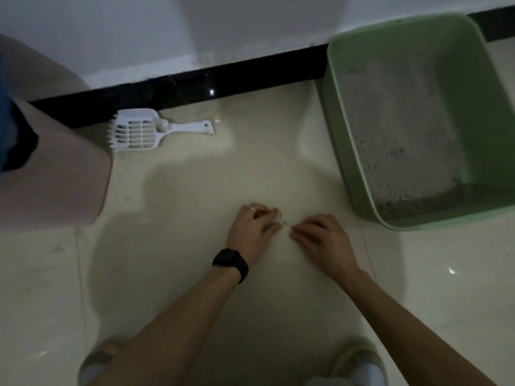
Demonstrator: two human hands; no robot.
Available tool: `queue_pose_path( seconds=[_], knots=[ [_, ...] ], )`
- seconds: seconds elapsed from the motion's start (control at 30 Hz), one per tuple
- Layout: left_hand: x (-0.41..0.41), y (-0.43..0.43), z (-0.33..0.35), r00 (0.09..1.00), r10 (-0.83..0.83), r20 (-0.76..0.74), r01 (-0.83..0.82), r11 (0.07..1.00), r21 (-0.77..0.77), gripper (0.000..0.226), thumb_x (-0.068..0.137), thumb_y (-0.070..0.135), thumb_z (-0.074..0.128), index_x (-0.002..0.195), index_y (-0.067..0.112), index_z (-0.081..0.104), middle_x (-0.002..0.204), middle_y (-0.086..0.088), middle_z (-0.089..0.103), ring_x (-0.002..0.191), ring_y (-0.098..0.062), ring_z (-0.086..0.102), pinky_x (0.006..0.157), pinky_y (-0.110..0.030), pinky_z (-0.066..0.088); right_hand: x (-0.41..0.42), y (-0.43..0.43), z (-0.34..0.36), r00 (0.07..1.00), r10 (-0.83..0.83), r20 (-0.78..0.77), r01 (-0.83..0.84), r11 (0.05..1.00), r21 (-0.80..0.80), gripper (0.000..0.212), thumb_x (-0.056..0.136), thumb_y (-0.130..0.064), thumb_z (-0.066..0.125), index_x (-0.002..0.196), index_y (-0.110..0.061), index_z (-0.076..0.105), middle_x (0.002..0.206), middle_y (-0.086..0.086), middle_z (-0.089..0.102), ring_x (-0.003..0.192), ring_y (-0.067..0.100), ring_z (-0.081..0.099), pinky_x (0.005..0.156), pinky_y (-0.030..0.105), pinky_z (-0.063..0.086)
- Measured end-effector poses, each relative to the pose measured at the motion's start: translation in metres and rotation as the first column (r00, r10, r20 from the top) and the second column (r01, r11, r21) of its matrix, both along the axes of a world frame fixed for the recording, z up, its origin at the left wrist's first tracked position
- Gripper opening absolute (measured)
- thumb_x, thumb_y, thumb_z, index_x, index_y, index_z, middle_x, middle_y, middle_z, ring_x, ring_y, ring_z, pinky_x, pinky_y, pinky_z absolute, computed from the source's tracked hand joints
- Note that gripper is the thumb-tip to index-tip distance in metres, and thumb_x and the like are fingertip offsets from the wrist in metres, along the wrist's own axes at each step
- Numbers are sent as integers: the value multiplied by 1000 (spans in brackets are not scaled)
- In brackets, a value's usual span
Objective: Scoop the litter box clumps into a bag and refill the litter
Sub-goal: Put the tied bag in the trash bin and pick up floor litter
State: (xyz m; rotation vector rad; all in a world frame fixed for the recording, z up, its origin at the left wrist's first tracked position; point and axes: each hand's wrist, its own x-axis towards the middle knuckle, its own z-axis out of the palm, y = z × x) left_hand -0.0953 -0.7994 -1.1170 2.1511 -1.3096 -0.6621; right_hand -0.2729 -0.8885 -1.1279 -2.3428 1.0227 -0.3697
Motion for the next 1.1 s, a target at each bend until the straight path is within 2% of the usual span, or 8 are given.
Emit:
queue_pose_path(
  seconds=[0.1, 0.17, 0.27, 0.37, 0.53, 0.77, 1.0, 1.1],
  knots=[
    [-13, -5, 0, 998, 67, 3, -66, 995, -68, 17, 80, 15, 78, 97, 13, 79, 90, -6, 68, 86, -25, 60, 77, -20, 46, 7, -7, -4, 999, 33, 24, -33, 999, -16, 15, 82, -31, 80, 89, -18, 79, 86, -1, 66, 82, 22, 59, 70, 32, 51],
    [-15, -6, -1, 995, 99, 29, -95, 991, -94, 14, 77, 11, 81, 91, 12, 79, 84, -7, 69, 79, -26, 61, 74, -16, 42, 11, -12, -5, 999, 48, 10, -48, 999, -8, 24, 82, -34, 80, 98, -17, 78, 89, 1, 67, 85, 22, 60, 72, 32, 51],
    [-14, -5, -4, 991, 98, 89, -85, 988, -132, 11, 76, 12, 82, 86, 12, 80, 80, -7, 70, 74, -26, 62, 69, -23, 48, 14, -18, -5, 995, 95, -21, -94, 995, 8, 38, 83, -39, 77, 115, -20, 74, 96, 2, 66, 89, 22, 59, 75, 33, 50],
    [-10, -4, -8, 985, 64, 158, -35, 983, -183, 6, 77, 14, 82, 82, 12, 80, 77, -8, 69, 71, -27, 61, 66, -30, 54, 16, -23, -6, 986, 164, -35, -164, 986, 14, 40, 85, -41, 73, 123, -26, 70, 97, 1, 63, 89, 23, 57, 74, 38, 50],
    [-6, 0, -12, 972, 50, 229, -7, 983, -185, 2, 81, 14, 78, 83, 13, 79, 78, -9, 68, 72, -29, 61, 67, -37, 54, 21, -25, -8, 982, 188, -19, -188, 982, -29, 33, 87, -41, 71, 118, -30, 72, 96, 1, 64, 87, 23, 56, 73, 37, 48],
    [-5, 1, -12, 979, 160, 127, -139, 976, -165, 20, 81, 21, 78, 98, 11, 77, 87, -10, 67, 77, -30, 61, 64, -34, 54, 26, -21, -8, 985, 170, 14, -169, 984, -47, 23, 86, -35, 75, 108, -29, 77, 91, 1, 66, 82, 24, 56, 71, 40, 46],
    [0, 1, -13, 992, 27, 123, -4, 982, -188, 11, 78, 9, 80, 88, 13, 79, 83, -8, 69, 72, -27, 65, 53, -36, 55, 30, -19, -9, 981, 178, 74, -171, 981, -89, 14, 86, -31, 77, 95, -21, 81, 87, 2, 71, 78, 28, 60, 68, 39, 48],
    [5, 3, -11, 982, -74, 172, 102, 982, -161, 13, 75, 8, 82, 86, 12, 78, 84, -7, 69, 71, -25, 65, 52, -31, 54, 30, -16, -7, 977, 202, 64, -189, 966, -176, 14, 90, -28, 73, 93, -16, 80, 86, 4, 71, 76, 30, 60, 67, 37, 50]
  ],
)
